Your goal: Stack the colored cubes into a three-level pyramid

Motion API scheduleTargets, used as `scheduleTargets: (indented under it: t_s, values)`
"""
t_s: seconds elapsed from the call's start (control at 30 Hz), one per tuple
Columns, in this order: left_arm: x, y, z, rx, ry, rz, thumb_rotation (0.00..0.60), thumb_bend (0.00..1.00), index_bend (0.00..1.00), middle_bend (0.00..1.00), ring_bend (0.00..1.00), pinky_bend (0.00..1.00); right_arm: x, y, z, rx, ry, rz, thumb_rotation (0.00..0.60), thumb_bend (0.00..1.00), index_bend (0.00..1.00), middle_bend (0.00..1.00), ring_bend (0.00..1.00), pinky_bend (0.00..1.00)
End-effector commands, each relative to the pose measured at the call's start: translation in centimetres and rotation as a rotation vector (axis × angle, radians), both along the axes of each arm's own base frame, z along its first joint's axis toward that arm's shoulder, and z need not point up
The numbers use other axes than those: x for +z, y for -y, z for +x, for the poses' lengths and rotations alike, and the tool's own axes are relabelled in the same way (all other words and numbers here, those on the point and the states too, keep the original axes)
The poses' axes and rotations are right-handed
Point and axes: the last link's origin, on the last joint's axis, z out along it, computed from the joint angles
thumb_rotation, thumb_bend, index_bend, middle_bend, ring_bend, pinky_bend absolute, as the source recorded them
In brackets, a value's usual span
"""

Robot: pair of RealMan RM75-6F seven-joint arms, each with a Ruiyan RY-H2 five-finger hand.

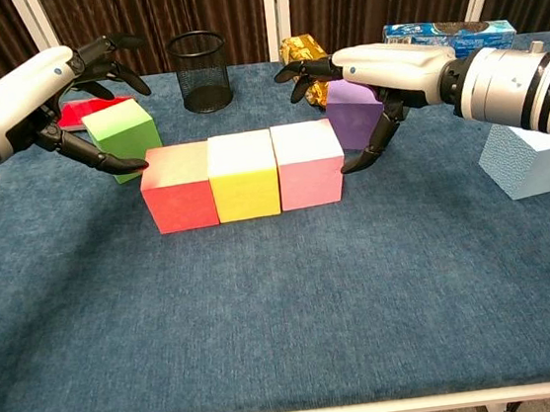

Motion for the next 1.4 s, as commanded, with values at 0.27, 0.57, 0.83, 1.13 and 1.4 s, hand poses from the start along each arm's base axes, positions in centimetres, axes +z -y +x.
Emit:
scheduleTargets:
  t_s: [0.27,0.57,0.83,1.13,1.4]
  values:
    - [0.2,0.1,-0.3,0.005,0.002,-0.002,0.600,0.07,0.08,0.26,0.12,0.21,-1.0,0.2,0.9,0.003,0.013,0.009,0.600,0.04,0.00,0.30,0.00,0.00]
    - [0.4,0.2,-0.4,0.007,0.008,-0.001,0.600,0.07,0.08,0.26,0.12,0.21,-1.0,0.4,1.1,0.003,0.016,-0.013,0.600,0.10,0.00,0.38,0.00,0.00]
    - [0.3,0.1,-0.4,0.005,0.005,-0.004,0.600,0.07,0.08,0.26,0.12,0.21,-1.0,0.2,0.8,0.003,0.010,-0.009,0.600,0.11,0.00,0.39,0.00,0.00]
    - [0.2,0.1,-0.3,0.003,0.001,-0.005,0.600,0.07,0.08,0.26,0.12,0.21,-1.0,0.1,1.0,0.009,0.019,-0.008,0.600,0.11,0.00,0.39,0.00,0.00]
    - [0.1,0.1,-0.4,0.007,-0.002,-0.007,0.600,0.07,0.08,0.26,0.12,0.21,-1.3,0.0,0.9,0.006,0.019,0.001,0.600,0.11,0.00,0.39,0.00,0.00]
